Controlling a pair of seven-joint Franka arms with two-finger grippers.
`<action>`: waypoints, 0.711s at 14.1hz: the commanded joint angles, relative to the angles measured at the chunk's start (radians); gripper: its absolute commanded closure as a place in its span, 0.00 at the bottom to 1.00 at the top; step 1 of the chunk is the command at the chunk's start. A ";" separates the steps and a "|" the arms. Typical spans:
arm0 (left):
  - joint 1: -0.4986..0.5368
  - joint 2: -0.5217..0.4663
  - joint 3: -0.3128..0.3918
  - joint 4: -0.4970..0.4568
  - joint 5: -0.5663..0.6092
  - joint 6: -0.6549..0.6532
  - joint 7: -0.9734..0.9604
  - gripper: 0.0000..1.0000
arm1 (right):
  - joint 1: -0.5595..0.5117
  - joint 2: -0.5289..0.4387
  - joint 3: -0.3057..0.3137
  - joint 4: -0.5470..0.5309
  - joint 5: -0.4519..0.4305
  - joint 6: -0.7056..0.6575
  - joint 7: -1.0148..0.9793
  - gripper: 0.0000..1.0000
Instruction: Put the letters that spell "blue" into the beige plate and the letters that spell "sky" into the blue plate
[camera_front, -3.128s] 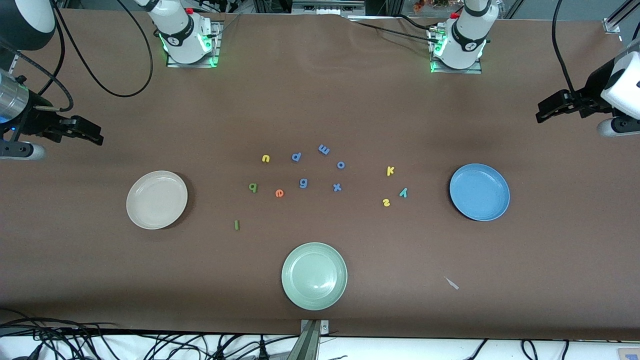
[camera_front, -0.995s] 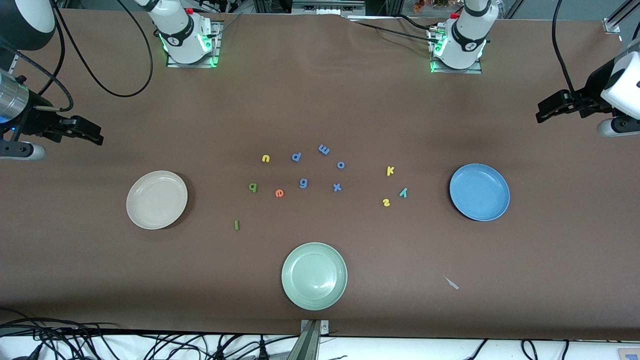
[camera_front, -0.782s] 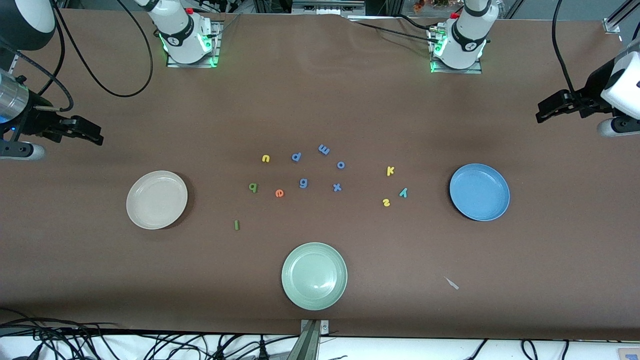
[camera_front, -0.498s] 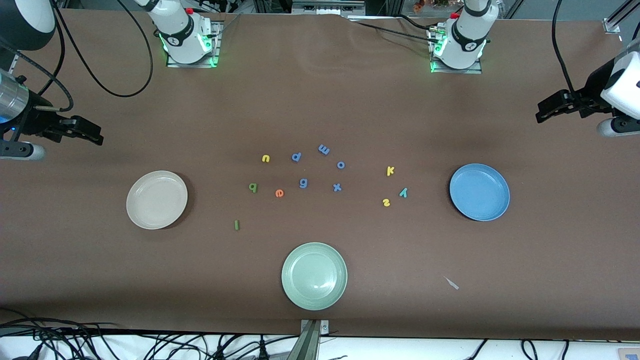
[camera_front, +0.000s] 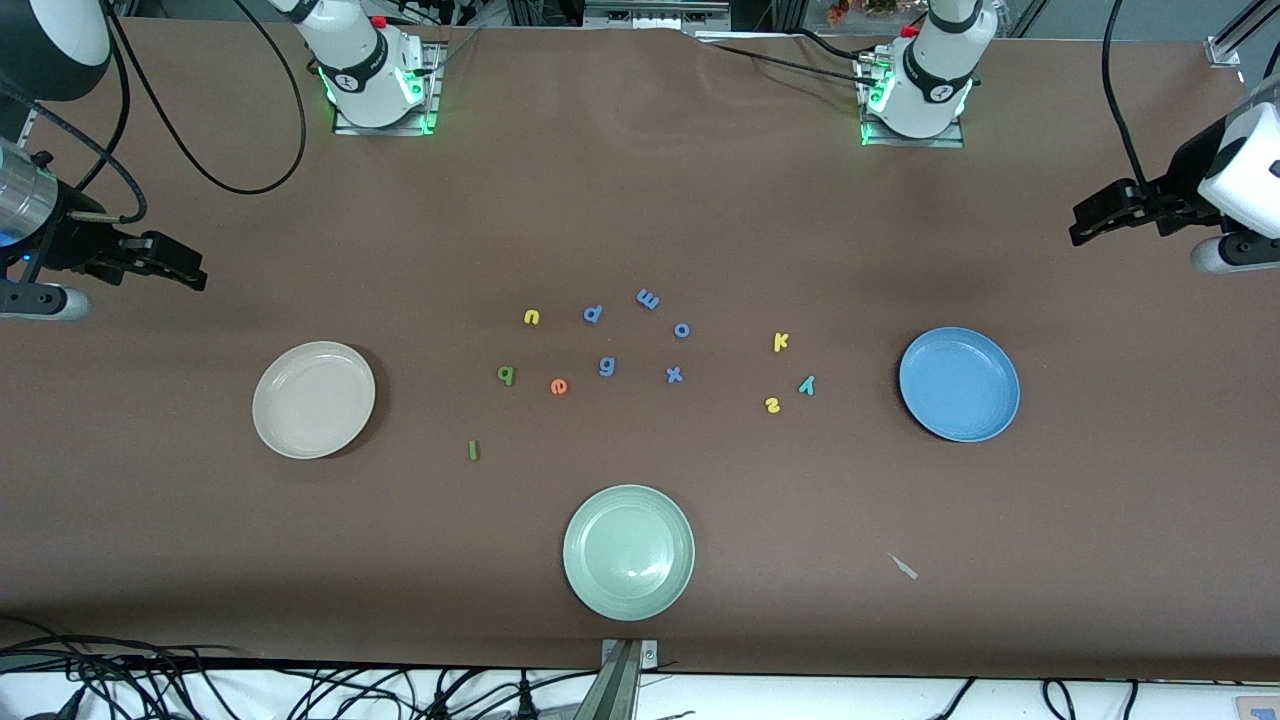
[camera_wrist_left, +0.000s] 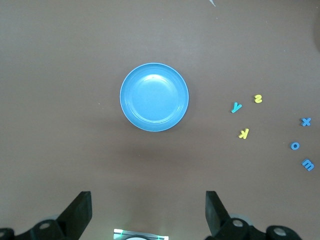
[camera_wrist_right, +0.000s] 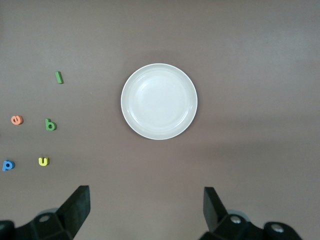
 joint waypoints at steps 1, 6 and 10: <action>0.001 0.016 -0.010 0.040 0.017 -0.025 -0.006 0.00 | -0.004 -0.004 0.004 -0.004 0.000 -0.009 -0.012 0.00; 0.000 0.014 -0.010 0.038 0.017 -0.027 -0.008 0.00 | 0.021 0.072 0.031 0.002 -0.003 -0.003 -0.018 0.00; 0.001 0.013 -0.039 0.040 0.018 -0.038 -0.008 0.00 | 0.109 0.202 0.043 0.040 0.003 0.041 0.003 0.00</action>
